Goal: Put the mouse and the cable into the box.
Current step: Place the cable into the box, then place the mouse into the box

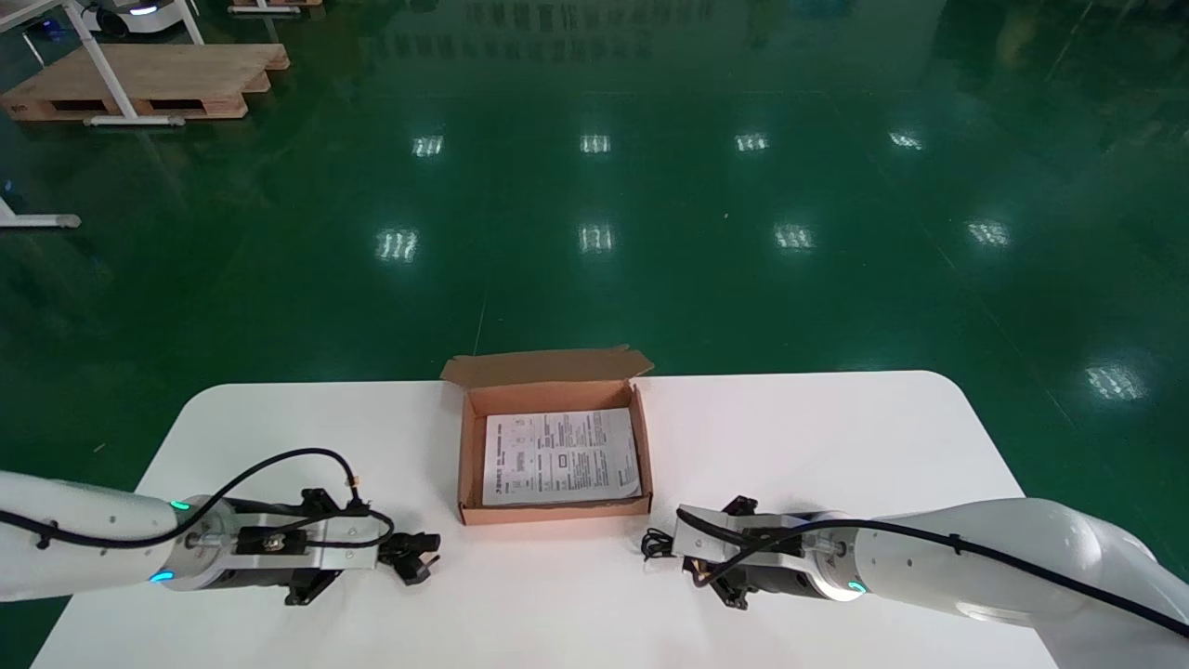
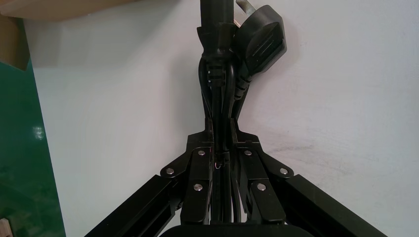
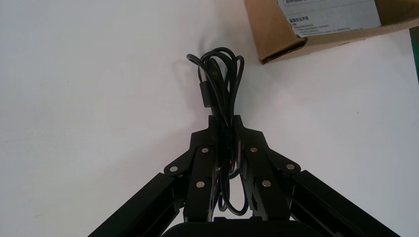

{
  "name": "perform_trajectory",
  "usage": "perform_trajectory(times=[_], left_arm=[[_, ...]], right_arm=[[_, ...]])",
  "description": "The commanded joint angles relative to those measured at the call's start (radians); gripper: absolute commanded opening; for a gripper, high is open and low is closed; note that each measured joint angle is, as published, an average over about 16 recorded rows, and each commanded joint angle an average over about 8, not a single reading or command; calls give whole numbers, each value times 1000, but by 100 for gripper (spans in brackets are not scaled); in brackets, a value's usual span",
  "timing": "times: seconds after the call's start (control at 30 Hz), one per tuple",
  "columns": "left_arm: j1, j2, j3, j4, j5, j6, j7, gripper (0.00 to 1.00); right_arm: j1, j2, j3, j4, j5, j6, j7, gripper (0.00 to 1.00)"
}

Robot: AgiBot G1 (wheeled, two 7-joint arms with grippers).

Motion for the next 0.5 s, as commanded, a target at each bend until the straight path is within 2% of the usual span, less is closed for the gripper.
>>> perform_trajectory(times=[0.03,0.17,0.3,0.4,0.5], left_arm=[[2,3,2,1,0,2,0,0],[-19,-19,-13,-6,-2,-12,2,0],[-73,-35,-48,-2,-31,-29,-9,0],[-123,-6,-78,28,-72,-46,-21,0],[-163,62,-96,76,-108,-81,-15,0]], right_arm=[[-4,-5,-1,0,2,-1,0,0],[29,36,8,-6,-11,13,2,0],[109,93,29,-34,-37,62,12,0],[194,110,50,-72,-56,128,18,0],[288,101,70,-118,-67,207,8,0]])
